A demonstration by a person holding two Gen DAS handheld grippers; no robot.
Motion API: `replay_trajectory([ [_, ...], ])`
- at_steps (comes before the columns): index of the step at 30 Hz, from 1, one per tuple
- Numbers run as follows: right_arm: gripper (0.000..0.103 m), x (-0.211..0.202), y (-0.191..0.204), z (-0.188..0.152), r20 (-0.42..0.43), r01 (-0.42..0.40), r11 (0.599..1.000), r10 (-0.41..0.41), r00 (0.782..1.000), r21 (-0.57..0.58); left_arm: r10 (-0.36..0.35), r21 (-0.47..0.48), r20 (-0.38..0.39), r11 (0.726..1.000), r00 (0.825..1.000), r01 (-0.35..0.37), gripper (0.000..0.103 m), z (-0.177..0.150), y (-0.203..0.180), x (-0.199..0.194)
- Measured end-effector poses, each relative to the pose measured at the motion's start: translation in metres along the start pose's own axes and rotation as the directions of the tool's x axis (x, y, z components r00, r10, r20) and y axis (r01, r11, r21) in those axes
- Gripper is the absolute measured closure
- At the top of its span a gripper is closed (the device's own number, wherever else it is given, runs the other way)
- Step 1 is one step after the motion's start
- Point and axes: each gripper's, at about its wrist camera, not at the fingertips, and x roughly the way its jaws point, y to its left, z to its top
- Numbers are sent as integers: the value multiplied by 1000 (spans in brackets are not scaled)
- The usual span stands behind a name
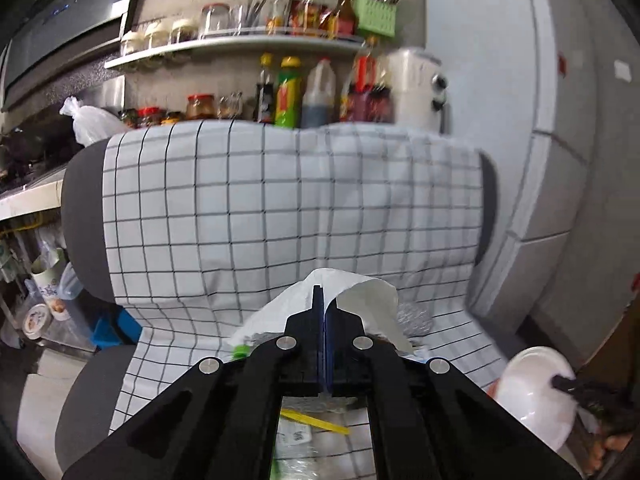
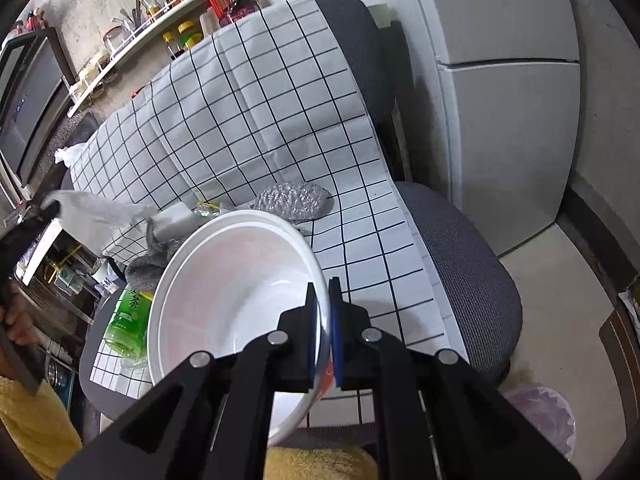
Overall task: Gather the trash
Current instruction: 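Grasp the white tissue with the left gripper while the right gripper holds the bowl, then carry bowl and tissue to the pink bin and open both grippers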
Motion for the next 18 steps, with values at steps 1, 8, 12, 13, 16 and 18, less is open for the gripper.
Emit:
replay_trajectory([
  [1, 97, -4, -1, -2, 3, -2, 1000, 2, 1000, 1, -24, 8, 7, 1000, 1000, 24, 103, -1, -7, -9],
  [8, 97, -32, -22, -28, 19, 37, 998, -38, 999, 42, -183, 22, -30, 983, 983, 183, 103, -52, -56, -41],
  [12, 97, -47, -43, -49, 8, 104, 993, -105, 994, 56, -237, 35, -63, 970, 969, 240, 103, -96, -85, -39],
  [13, 97, -50, -47, -54, 8, 120, 991, -120, 993, 59, -275, 26, -78, 960, 958, 278, 103, -107, -93, -39],
  [16, 97, -65, -70, -74, 0, 184, 980, -185, 983, 81, -331, 35, -96, 941, 939, 336, 103, -128, -112, -40],
  [18, 97, -75, -89, -92, -17, 233, 967, -232, 973, 105, -374, 37, -112, 924, 921, 380, 103, -138, -124, -40],
])
